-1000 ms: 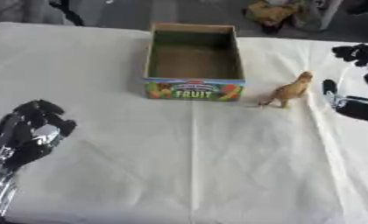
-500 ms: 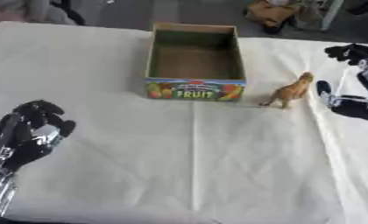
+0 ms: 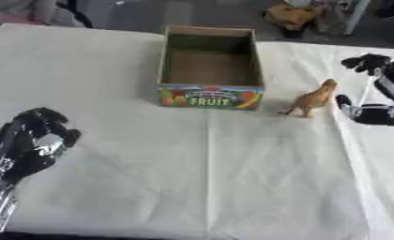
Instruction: Pick up objects on the table and place them in the box.
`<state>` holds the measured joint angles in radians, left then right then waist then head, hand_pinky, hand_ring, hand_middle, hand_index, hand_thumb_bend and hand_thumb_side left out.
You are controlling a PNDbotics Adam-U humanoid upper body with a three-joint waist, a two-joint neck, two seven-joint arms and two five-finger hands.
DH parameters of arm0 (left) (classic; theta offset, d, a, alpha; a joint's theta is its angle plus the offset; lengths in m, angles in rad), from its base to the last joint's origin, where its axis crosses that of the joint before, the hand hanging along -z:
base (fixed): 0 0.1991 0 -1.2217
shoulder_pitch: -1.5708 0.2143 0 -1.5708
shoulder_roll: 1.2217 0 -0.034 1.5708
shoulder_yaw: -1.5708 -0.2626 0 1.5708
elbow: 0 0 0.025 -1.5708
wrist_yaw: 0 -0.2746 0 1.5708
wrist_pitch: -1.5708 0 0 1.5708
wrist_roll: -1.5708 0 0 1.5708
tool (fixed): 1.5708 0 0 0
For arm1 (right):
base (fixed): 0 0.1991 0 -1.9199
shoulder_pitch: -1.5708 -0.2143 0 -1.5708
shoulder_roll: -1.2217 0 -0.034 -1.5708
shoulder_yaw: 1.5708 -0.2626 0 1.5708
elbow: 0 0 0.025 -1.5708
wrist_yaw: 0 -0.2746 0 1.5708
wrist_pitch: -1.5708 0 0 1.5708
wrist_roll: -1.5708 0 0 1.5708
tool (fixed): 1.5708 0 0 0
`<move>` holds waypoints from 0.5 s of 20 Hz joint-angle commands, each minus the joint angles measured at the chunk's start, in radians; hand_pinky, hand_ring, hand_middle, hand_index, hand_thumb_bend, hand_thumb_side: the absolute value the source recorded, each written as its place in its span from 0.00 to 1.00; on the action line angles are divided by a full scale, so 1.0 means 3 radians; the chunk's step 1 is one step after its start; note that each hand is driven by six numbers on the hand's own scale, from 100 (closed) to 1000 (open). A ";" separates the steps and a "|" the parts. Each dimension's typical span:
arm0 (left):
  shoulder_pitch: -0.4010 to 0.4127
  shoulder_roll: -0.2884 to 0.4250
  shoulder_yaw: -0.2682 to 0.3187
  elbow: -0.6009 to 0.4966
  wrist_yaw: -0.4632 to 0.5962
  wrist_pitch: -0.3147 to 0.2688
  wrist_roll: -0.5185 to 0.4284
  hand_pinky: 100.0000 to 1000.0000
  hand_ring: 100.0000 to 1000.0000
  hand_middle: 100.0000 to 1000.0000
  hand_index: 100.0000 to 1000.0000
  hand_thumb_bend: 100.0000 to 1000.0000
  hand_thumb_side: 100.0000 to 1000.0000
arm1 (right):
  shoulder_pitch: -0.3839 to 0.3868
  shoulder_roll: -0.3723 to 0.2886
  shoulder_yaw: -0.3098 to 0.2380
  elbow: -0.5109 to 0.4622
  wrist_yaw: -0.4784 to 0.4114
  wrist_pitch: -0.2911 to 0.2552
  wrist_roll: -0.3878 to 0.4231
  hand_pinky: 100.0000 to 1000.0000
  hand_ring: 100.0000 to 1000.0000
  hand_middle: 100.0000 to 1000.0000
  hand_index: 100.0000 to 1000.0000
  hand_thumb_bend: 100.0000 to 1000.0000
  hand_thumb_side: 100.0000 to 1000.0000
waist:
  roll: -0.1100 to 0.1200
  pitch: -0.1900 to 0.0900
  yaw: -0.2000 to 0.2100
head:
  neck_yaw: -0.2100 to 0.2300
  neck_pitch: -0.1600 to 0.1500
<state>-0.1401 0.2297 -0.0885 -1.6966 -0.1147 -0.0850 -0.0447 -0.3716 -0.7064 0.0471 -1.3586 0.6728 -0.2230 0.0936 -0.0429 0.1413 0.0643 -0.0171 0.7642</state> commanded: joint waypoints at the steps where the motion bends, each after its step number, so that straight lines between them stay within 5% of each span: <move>1: -0.0025 0.0059 -0.0008 -0.0038 -0.0010 -0.0003 -0.0010 0.50 0.45 0.49 0.54 0.58 0.30 | -0.0095 -0.0136 0.0024 0.0162 0.0128 -0.0055 0.0014 0.74 0.77 0.79 0.87 0.22 0.00 | 0.0005 -0.0052 0.0006 | -0.0011 0.0019; 10: -0.0022 0.0058 -0.0014 -0.0036 -0.0007 -0.0003 -0.0016 0.50 0.45 0.49 0.54 0.58 0.30 | -0.0264 -0.0096 0.0115 0.0561 0.0411 -0.0172 0.0018 0.75 0.79 0.83 0.88 0.25 0.01 | 0.0015 -0.0068 0.0001 | -0.0023 0.0019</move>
<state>-0.1401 0.2297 -0.0891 -1.6966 -0.1147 -0.0842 -0.0471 -0.4332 -0.7070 0.0868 -1.1954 0.7825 -0.2681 0.1007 -0.0383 0.1350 0.0665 -0.0208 0.7642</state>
